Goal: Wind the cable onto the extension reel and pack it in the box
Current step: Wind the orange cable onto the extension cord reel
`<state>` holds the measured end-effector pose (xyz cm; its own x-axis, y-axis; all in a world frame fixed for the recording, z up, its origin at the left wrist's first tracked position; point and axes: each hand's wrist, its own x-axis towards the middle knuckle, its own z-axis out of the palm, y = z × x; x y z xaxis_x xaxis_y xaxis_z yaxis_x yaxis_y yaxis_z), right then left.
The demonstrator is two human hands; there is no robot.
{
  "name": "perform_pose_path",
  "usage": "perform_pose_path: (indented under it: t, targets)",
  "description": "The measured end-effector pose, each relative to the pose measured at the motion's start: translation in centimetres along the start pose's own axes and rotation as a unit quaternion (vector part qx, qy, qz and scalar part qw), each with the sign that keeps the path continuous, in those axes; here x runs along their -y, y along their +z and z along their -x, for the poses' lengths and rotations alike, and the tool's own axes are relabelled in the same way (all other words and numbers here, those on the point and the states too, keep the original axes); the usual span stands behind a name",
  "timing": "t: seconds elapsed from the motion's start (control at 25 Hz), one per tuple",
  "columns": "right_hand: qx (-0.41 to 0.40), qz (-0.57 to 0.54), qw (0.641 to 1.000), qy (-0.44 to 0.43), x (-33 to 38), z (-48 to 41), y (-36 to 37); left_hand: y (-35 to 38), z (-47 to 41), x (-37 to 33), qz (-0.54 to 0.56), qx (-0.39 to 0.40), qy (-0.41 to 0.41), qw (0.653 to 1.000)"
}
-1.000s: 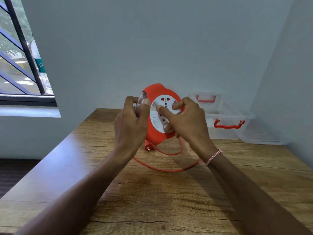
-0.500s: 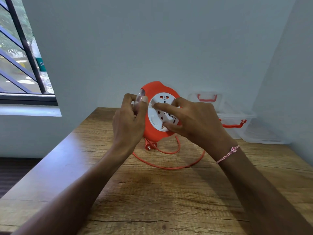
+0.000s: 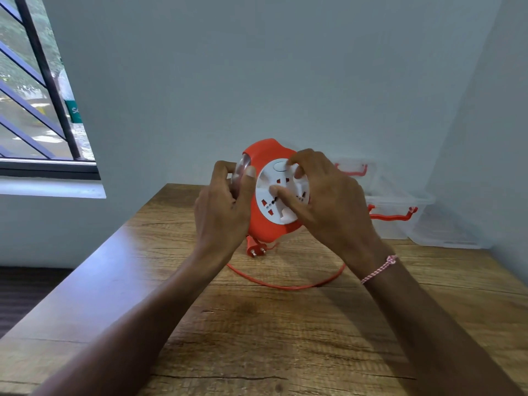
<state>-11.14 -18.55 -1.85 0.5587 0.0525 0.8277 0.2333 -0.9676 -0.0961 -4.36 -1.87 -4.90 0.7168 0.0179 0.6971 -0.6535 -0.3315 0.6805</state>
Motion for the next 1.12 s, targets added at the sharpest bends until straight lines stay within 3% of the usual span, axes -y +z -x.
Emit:
perform_pose_path:
  t: [0.16, 0.28, 0.44, 0.56, 0.68, 0.76, 0.84, 0.92, 1.0, 1.12]
  targets:
    - [0.098, 0.086, 0.982, -0.138, -1.3, 0.0, -0.5, -0.4, -0.5, 0.3, 0.019, -0.010, -0.033, 0.999]
    - [0.078, 0.128, 0.974, -0.172, -1.5, 0.0, -0.2, -0.5, -0.5, 0.3, 0.025, 0.001, -0.038, 0.999]
    - [0.038, 0.104, 0.983, -0.149, -0.8, 0.2, -0.2, -0.2, -0.1, 0.0, 0.001, 0.000, -0.012, 1.000]
    - [0.025, 0.060, 0.993, -0.098, -0.2, 0.5, 0.0, -0.2, 0.2, -0.1, -0.017, -0.007, 0.017, 1.000]
    - [0.013, -0.033, 0.999, 0.041, 0.7, 0.5, 0.7, 0.0, 0.6, -0.2, -0.024, -0.008, 0.038, 0.999]
    - [0.009, -0.121, 0.975, 0.185, 1.1, 0.2, 1.1, 0.2, 0.8, -0.3, -0.014, -0.004, 0.039, 0.999]
    - [0.001, -0.148, 0.960, 0.236, 1.3, 0.1, 1.2, 0.3, 0.7, -0.4, -0.005, -0.002, 0.026, 1.000]
    - [-0.021, -0.088, 0.985, 0.146, 0.9, 0.2, 0.9, 0.1, 0.5, -0.4, -0.003, -0.003, 0.009, 1.000]
    - [-0.015, -0.017, 1.000, 0.004, 0.2, 0.2, 0.3, -0.1, 0.2, -0.1, 0.001, -0.008, 0.000, 1.000]
    - [0.079, 0.060, 0.989, -0.111, -0.8, 0.2, -0.2, -0.4, -0.2, 0.5, 0.012, -0.014, -0.022, 1.000]
